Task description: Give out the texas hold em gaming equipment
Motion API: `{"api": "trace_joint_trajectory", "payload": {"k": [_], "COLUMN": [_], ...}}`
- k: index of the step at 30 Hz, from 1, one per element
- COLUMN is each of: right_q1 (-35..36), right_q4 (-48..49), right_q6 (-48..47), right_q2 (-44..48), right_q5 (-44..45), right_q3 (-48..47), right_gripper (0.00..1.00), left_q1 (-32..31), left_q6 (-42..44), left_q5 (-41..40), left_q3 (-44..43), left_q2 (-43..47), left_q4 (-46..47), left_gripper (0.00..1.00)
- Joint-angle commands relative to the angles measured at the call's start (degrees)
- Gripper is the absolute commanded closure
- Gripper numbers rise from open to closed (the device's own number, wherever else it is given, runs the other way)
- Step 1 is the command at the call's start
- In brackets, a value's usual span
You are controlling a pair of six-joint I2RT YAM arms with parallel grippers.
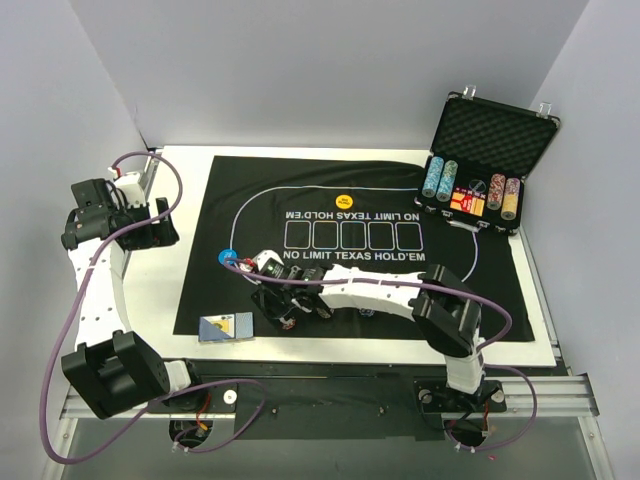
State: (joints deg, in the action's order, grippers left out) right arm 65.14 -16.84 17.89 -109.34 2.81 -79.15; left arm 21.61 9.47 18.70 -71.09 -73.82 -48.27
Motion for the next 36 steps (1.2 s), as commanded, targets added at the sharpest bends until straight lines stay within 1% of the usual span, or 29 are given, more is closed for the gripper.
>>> {"api": "trace_joint_trajectory", "payload": {"k": [1,5,9,11,16,21,24,36], "right_q1": [0.4,0.9,1.5,1.9,2.6,3.1,3.1,3.7], "right_q4": [-0.9,-1.0,-1.1,-1.0,-0.7,-0.6,-0.5,-1.8], "right_q6": [-0.4,-0.6,-0.8,-0.8,-1.0,-1.2,-1.3,-2.1], "right_q2": [-1.0,-2.5,-3.6,-4.2,-4.8,-4.5,-4.0,-3.0], "right_q5": [1.8,1.4,0.9,1.1,1.4,1.9,2.2,2.6], "right_q3": [-0.6,-0.8,-1.0,-0.8,-0.2,-0.1,0.0,-1.4], "right_gripper": [0.25,0.26,0.30,0.35,0.41,0.52,0.53,0.52], "left_q1": [0.6,0.6,0.5,0.6,0.6,0.7,0.6,0.7], "left_q6": [0.2,0.3,0.2,0.2,0.0,0.0,0.0,0.0], "left_q5": [1.3,1.3,1.3,1.2,1.4,1.3,1.5,1.8], "left_q3": [-1.1,-1.2,-1.5,-1.7,-1.6,-0.7,-0.5,0.6], "left_q2": [1.9,2.1,1.9,1.8,1.8,1.8,1.8,2.5], "left_q4": [-0.8,-0.9,-1.0,-1.0,-0.9,-0.3,-0.2,0.2], "left_gripper": [0.04,0.04,0.04,0.04,0.04,0.04,0.04,0.04]}}
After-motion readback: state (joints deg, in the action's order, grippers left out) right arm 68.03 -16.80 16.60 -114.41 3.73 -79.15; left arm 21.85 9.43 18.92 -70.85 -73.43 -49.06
